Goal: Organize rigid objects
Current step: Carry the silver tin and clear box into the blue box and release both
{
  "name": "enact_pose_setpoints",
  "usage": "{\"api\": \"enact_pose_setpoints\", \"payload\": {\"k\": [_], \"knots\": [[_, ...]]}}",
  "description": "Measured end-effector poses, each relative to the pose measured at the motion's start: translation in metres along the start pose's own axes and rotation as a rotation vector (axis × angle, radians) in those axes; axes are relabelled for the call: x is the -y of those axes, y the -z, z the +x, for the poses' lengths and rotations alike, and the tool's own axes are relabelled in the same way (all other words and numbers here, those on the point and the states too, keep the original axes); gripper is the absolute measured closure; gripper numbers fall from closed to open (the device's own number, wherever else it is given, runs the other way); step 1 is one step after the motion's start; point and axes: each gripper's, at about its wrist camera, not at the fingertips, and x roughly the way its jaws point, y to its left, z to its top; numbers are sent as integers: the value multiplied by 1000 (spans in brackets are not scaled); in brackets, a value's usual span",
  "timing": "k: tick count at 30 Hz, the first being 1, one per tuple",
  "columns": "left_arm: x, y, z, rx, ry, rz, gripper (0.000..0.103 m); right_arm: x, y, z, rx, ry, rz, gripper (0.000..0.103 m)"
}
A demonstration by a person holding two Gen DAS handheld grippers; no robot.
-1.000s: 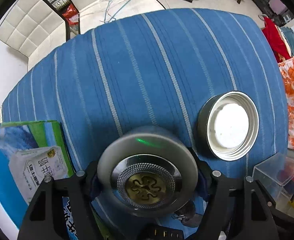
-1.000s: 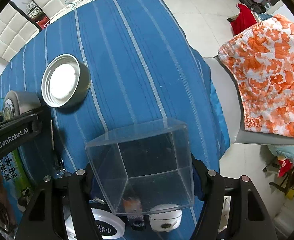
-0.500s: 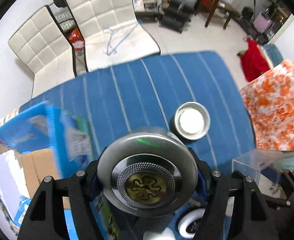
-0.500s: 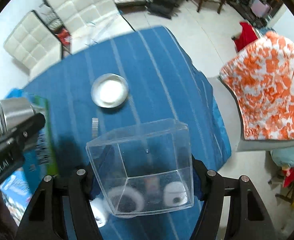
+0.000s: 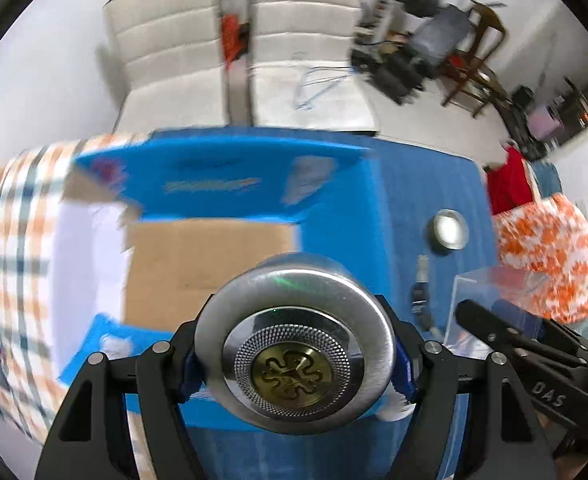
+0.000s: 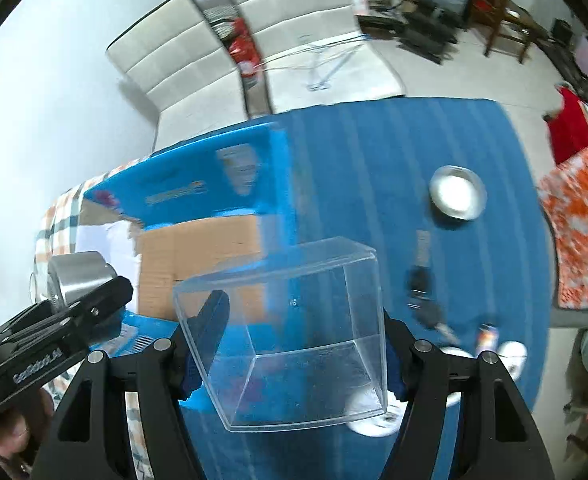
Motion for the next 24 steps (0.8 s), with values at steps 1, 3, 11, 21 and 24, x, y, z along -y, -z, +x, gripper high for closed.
{"api": "enact_pose_setpoints", "payload": {"k": [1,3,11,21,24], "knots": [[-20,-3,3,-8,-13,-23,33,-6,-3,6,-6,-4,-5,32],[-42,-6,10,-14,-21,-56,33,-27,-12,29,-28,-8,-18,32],[-121,-34,69,-128,87,-140,33,-68,-35,122,-112,35,-43,32],[-131,-54,147,-271,147,-133,33,-79,-51,183,-157,64,-57,32],[-125,-57,150,-274,159,-121,33,-78,-54,196,-173,51,-39,32]]}}
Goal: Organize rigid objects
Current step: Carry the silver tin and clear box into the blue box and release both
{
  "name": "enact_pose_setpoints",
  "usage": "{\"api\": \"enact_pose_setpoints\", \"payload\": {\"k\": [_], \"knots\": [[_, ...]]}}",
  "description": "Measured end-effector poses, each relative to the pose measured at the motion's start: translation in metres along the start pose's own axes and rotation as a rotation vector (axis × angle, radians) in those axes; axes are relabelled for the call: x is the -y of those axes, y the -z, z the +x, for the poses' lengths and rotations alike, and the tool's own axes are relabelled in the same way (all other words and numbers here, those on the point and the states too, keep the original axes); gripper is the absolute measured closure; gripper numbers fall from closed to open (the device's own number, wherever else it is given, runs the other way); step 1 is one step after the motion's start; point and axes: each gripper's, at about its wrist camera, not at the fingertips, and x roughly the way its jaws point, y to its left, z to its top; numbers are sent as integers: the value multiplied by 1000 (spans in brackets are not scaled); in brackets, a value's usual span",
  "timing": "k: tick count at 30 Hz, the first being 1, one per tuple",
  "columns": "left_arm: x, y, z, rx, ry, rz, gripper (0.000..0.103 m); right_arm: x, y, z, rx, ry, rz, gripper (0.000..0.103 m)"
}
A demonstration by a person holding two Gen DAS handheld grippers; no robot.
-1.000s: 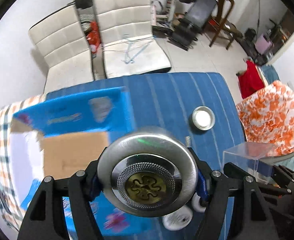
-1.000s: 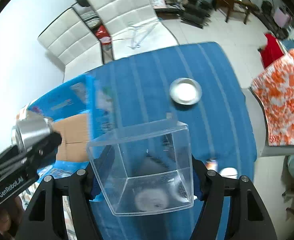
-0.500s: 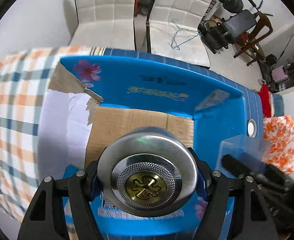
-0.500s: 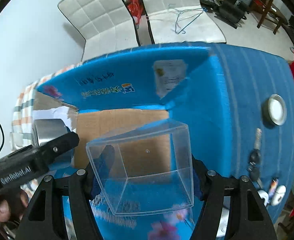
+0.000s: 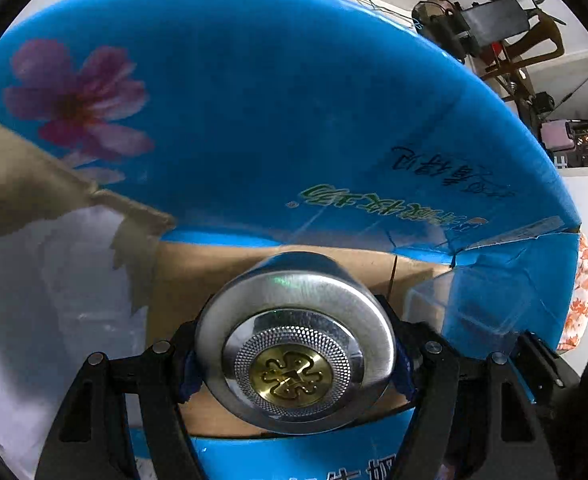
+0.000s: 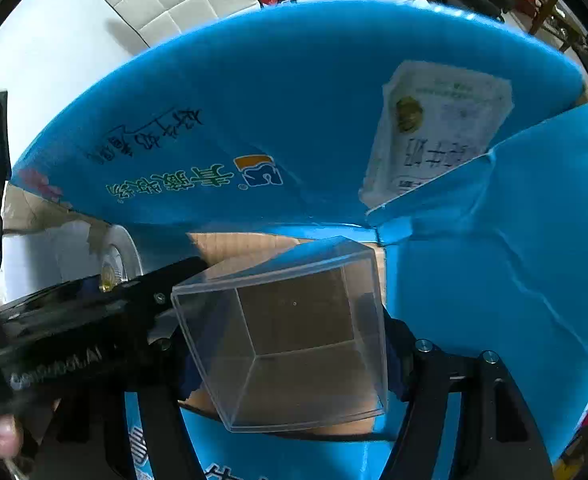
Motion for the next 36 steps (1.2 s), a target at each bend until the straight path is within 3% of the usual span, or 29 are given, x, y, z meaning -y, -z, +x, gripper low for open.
{"api": "enact_pose_setpoints", "payload": {"k": [3,8,13,18,20,24,26,36], "knots": [[7,0,-1,-1,19,11,34,-1,-7,9,-8,33,0,33],[24,1,-4,-4,-28,71,33,-2,-15,19,-38,48,3,31],[22,1,-3,-10,-43,70,31,-4,-30,29,-44,36,42,31],[18,-3,-8,-18,-42,66,31,2,-18,21,-51,41,65,25],[13,-2,-11,-3,-67,65,16,1,-16,17,-49,60,62,21],[6,6,-20,18,-103,83,11,-3,-8,10,-34,84,59,7],[4,10,-25,26,-101,91,0,-7,-1,9,-33,80,41,3],[9,33,-53,113,-182,87,0,-12,36,-7,-9,117,17,3]]}}
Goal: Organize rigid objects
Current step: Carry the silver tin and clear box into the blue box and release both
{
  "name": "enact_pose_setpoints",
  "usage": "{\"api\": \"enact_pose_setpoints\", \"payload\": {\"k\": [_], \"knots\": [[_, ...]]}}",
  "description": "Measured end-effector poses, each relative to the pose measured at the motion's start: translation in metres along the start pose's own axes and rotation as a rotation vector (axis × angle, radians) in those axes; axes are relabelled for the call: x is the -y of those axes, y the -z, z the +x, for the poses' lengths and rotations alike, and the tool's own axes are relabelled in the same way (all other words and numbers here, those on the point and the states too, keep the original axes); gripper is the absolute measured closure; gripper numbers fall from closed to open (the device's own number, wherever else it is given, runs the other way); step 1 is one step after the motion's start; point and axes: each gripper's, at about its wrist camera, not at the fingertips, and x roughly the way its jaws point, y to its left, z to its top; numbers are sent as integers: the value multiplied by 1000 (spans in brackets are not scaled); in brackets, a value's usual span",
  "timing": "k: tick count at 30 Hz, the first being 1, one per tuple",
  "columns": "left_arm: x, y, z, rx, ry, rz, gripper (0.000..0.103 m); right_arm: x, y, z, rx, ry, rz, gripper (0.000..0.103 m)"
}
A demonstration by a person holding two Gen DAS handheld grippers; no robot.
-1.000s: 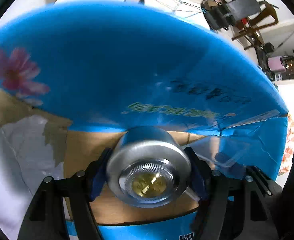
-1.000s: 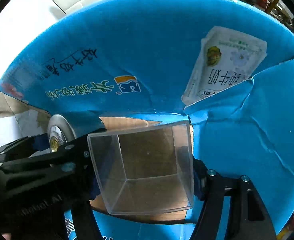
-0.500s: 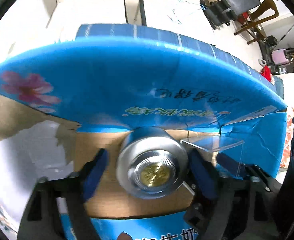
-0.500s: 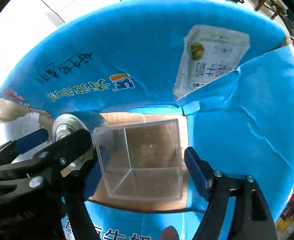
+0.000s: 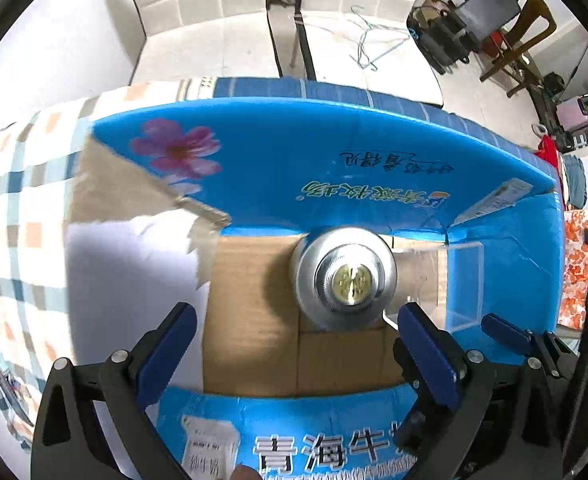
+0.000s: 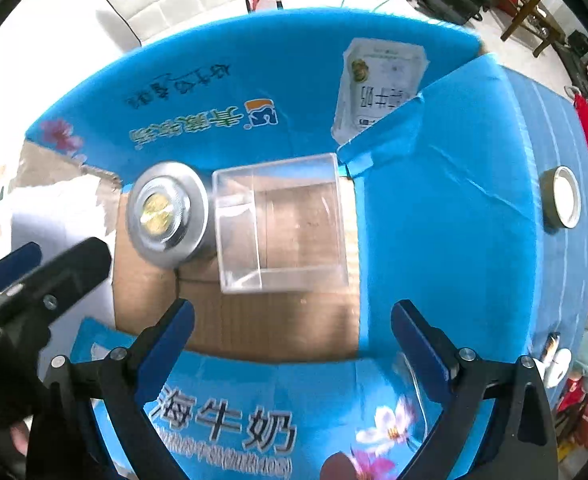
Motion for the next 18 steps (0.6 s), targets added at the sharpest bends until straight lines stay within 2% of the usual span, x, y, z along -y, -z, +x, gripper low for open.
{"api": "enact_pose_setpoints", "payload": {"k": [7,8,10,12,18], "knots": [[-7,25,-40,91,-44,-19,0,-13,37,-36,64,5,-34,3],[-4,26,-42,101,-48,-20,0,-27,40,-58,75,6,-42,3],[-3,33,-51,121,-60,-17,0,-36,49,-73,102,2,-57,3],[-3,41,-60,141,-73,-20,0,-38,65,-90,122,-5,-64,3],[-2,71,-94,191,-77,-35,0,-34,84,-134,179,-22,-84,3]]}}
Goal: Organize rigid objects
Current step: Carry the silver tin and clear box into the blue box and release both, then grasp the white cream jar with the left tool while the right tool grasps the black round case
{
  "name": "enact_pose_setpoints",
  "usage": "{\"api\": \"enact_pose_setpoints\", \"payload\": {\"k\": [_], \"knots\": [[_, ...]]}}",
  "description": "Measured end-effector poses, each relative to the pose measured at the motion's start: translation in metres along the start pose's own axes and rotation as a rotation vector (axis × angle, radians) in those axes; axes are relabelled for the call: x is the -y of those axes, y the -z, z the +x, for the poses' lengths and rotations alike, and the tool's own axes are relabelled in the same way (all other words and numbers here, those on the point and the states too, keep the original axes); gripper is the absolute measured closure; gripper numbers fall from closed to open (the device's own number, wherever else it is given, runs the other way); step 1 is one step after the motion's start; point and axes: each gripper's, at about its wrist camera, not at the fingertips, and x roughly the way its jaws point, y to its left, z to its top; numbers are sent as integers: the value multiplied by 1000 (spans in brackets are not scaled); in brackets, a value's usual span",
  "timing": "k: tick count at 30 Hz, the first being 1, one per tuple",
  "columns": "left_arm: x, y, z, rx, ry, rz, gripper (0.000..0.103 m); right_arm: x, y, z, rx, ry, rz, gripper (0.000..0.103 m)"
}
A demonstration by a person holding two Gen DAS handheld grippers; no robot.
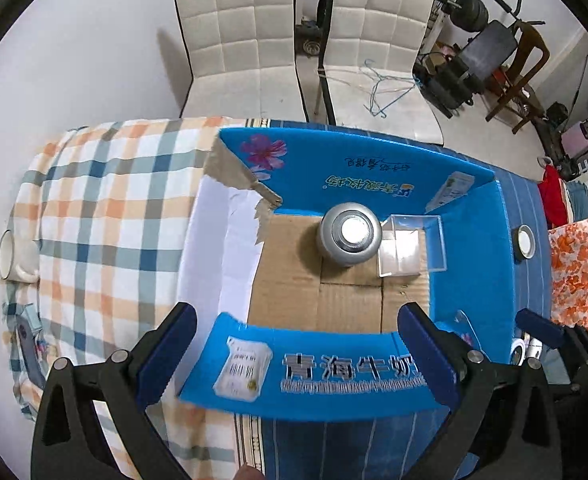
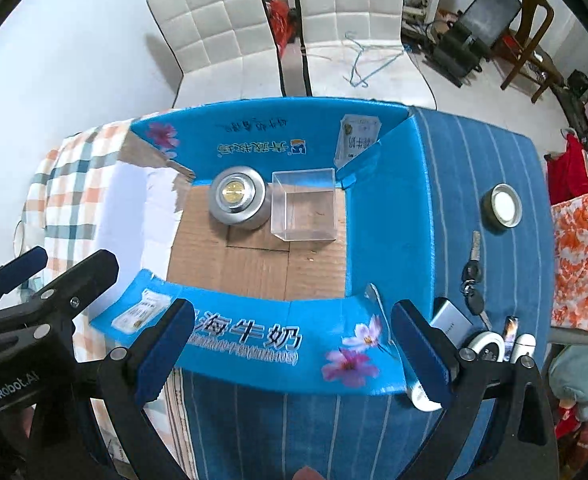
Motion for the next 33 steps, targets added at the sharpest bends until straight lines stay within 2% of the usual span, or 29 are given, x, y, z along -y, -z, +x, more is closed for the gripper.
{"api": "enact_pose_setpoints", "payload": {"k": [6,10,14,18,21,24,29,33], "knots": [[9,19,-37,51,-16,17,0,-1,22,-38,15,-66,-21,3],[19,30,-51,55,2,21,0,15,33,-53,25,-97,-10,3],[45,38,-61,65,26,52,0,72,52,-65,30,-82,69,3],[91,50,-60,55,90,99,0,144,77,-60,16,22,167,3],[133,66,-46,31,123,160,0,210,105,-34,-27,76,269,3],[179,88,-19,-31,141,236,0,249,126,-5,-30,108,297,3],[240,126,47,-149,126,307,0,292,144,41,-60,101,318,3],[269,148,96,-245,120,319,1,310,150,69,-76,174,276,3]]}}
